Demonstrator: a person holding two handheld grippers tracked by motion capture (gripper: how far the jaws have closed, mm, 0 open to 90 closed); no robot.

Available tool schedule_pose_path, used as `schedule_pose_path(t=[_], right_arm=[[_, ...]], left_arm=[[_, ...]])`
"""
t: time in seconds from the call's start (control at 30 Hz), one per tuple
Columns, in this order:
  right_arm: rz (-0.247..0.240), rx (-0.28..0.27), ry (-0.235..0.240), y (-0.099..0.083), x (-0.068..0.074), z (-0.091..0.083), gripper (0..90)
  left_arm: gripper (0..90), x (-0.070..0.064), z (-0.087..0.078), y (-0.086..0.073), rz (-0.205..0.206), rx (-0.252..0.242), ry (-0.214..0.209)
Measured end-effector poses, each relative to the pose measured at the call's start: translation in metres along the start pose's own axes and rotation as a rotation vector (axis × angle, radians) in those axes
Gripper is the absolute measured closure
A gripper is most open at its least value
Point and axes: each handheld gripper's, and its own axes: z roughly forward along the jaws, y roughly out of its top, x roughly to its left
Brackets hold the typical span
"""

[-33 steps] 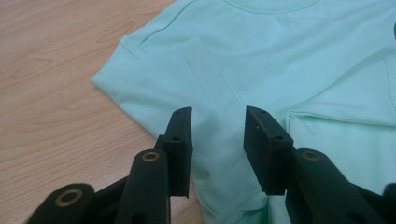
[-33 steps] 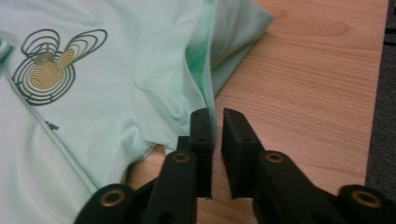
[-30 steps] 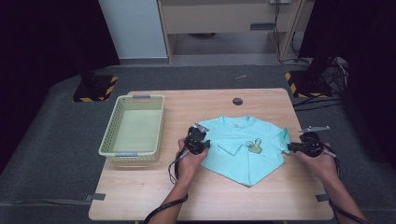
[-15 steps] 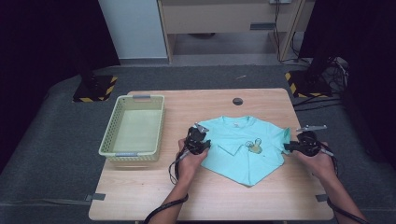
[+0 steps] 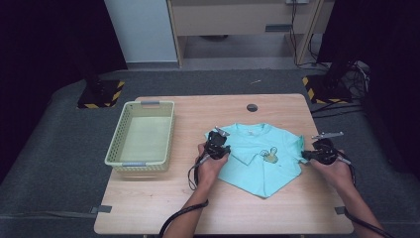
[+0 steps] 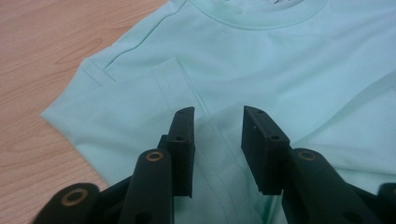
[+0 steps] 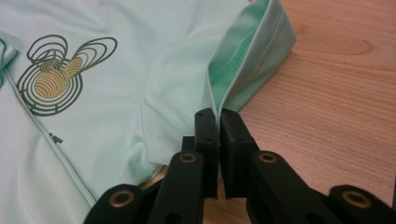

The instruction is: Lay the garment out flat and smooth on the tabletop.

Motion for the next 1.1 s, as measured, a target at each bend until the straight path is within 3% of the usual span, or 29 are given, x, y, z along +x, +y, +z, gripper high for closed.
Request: schedule_pose_path(t=[0.33,0.5,0.7,1.1], right_arm=[[0.004,0.007,0.006,-0.001,-0.004,0.000,89.0],[0.009,0.003,0.004,-0.001,-0.005,0.001,89.1],[0.016,0.002,0.003,0.000,-0.006,0.001,89.2],[0.040,-0.005,-0.013,-0.002,-0.018,-0.004,89.3]], left_arm=[[87.9,0.007,0.000,0.000,0.007,0.004,0.003],[89.3,0.009,-0.009,0.002,0.014,-0.022,0.013],[89.4,0.021,-0.021,0.001,-0.003,-0.042,0.034],[89.6,0.040,-0.035,-0.011,-0.029,-0.060,0.105]])
